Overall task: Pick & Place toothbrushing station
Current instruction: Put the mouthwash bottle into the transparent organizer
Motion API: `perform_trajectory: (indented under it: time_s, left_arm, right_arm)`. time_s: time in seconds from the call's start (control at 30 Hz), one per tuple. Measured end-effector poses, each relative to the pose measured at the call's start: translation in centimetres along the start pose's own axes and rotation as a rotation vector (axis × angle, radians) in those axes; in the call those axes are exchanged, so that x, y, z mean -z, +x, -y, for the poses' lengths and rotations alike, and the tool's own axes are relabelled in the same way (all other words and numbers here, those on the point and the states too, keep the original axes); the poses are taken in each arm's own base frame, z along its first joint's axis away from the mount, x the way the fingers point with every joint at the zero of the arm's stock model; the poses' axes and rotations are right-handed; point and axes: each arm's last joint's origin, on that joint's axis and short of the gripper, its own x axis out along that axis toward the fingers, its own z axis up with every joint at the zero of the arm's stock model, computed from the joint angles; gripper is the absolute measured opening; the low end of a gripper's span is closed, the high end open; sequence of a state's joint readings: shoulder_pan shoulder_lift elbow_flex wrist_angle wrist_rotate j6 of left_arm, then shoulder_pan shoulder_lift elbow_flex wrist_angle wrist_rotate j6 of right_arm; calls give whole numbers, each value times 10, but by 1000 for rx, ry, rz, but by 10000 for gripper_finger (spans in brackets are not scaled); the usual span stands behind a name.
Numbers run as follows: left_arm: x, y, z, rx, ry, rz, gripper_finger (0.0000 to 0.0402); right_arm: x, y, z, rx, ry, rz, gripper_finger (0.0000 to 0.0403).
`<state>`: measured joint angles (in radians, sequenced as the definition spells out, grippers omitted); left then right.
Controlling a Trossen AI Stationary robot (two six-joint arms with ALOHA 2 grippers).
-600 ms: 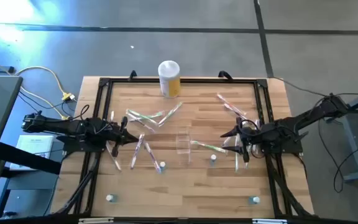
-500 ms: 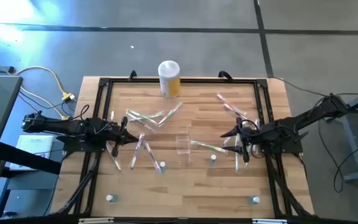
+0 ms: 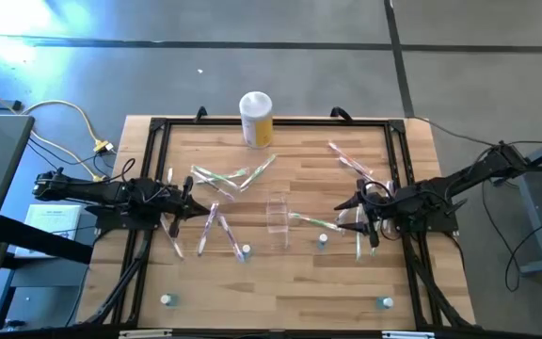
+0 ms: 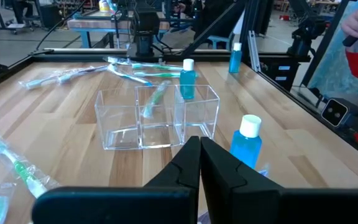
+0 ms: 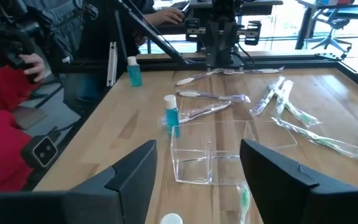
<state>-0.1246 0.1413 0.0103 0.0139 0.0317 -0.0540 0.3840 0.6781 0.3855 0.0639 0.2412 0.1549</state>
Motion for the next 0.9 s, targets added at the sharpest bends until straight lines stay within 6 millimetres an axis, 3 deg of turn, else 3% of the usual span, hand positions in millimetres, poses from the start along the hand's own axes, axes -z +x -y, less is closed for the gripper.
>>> perform_trajectory:
  time_s: [0.67, 0.83, 0.9]
  left_arm:
    - [0, 0, -1, -24, 0, -1, 6]
    - [0, 0, -1, -25, 0, -2, 6]
    - [0, 0, -1, -27, 0, -2, 6]
  right_arm:
    - [-5, 0, -3, -48, -94, 52, 223]
    - [-8, 6, -14, -98, -198, 64, 223]
    - [-17, 8, -19, -57, -210, 62, 223]
